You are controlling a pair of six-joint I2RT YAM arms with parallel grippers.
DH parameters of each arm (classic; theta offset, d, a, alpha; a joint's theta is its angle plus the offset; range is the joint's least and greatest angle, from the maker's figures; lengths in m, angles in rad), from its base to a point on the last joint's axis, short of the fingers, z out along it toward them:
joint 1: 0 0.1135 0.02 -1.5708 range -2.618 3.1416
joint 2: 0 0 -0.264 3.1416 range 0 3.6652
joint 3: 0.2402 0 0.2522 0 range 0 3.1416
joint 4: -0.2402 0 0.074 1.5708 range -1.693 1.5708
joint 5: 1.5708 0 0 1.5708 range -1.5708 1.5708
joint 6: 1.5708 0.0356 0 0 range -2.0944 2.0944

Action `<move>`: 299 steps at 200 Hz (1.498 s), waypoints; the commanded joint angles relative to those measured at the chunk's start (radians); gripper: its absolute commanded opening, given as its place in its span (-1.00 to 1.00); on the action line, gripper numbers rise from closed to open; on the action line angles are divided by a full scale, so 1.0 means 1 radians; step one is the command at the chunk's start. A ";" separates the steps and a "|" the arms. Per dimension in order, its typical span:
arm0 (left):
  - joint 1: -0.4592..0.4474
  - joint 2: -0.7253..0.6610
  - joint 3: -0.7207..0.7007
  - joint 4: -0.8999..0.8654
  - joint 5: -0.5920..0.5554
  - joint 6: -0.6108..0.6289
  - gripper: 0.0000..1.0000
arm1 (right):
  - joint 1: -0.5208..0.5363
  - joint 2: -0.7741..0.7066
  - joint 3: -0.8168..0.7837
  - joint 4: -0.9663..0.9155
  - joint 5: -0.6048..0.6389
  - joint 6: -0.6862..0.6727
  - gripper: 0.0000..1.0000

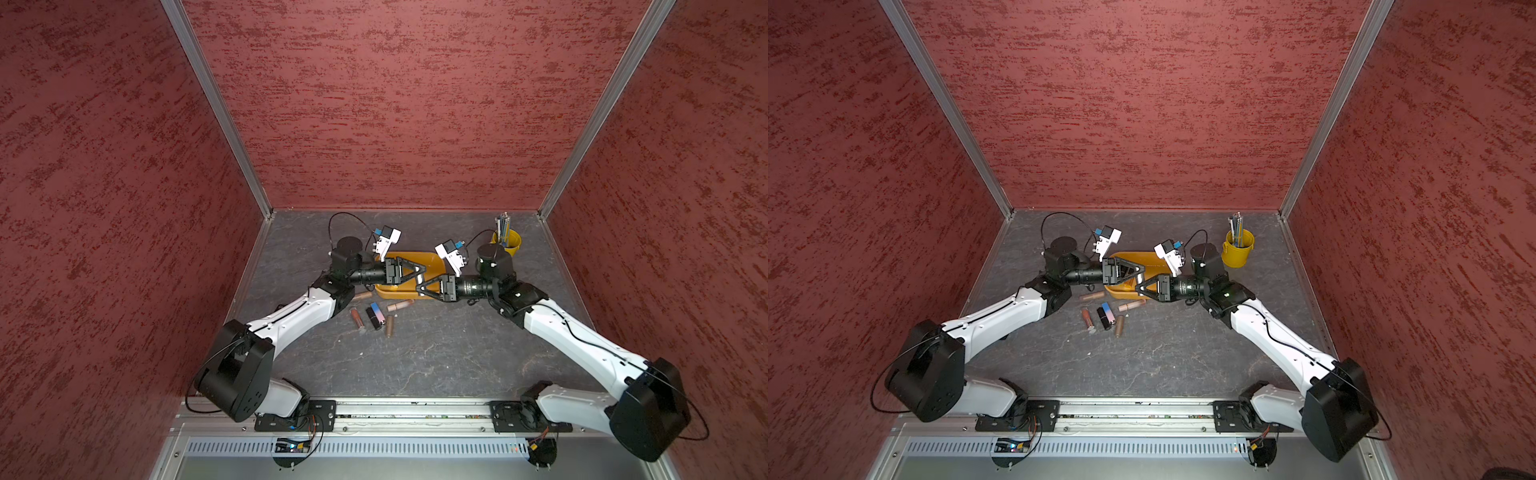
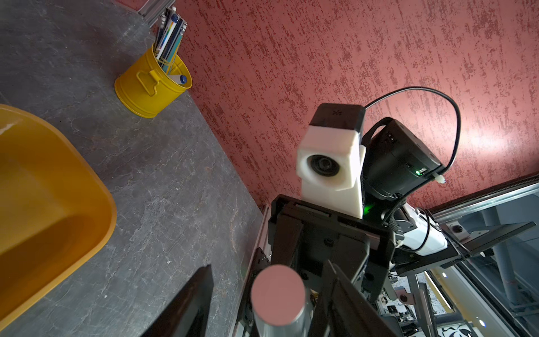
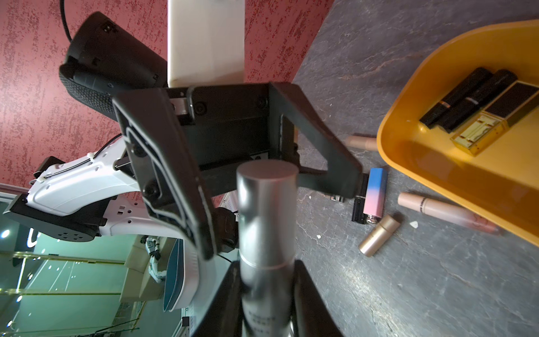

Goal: Put the lipstick into the storage box
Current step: Pick up the lipstick at the center of the board.

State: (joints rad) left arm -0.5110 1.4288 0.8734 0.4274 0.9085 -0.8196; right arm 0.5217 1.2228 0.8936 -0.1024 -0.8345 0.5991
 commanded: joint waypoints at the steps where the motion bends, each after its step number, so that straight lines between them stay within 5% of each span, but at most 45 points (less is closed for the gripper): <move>1: -0.003 0.003 0.016 0.020 -0.001 0.009 0.13 | -0.008 -0.025 -0.004 0.036 0.000 0.008 -0.60; 126: -0.003 0.028 0.019 0.035 0.036 -0.022 -0.59 | -0.018 -0.019 -0.013 0.032 0.040 0.018 -0.55; 147: -0.001 0.033 0.019 0.031 0.035 -0.023 -0.62 | -0.018 -0.015 -0.015 0.035 0.043 0.022 -0.36; 174: 0.003 0.033 0.030 -0.008 0.024 -0.012 -0.63 | -0.019 -0.014 -0.012 0.023 0.056 0.021 0.17; 228: 0.041 0.039 0.156 -0.426 -0.107 0.170 -0.68 | -0.044 -0.056 -0.007 -0.067 0.140 -0.018 0.48; 257: 0.027 0.115 0.360 -0.787 -0.311 0.362 -0.67 | -0.048 -0.080 0.038 -0.262 0.325 -0.101 0.49; 299: -0.013 0.323 0.618 -1.019 -0.511 0.489 -0.67 | -0.048 -0.078 0.071 -0.447 0.529 -0.172 0.51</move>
State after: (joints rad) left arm -0.4980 1.6501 1.3975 -0.3550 0.5663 -0.4637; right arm 0.4801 1.1553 0.9382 -0.3969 -0.4728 0.4976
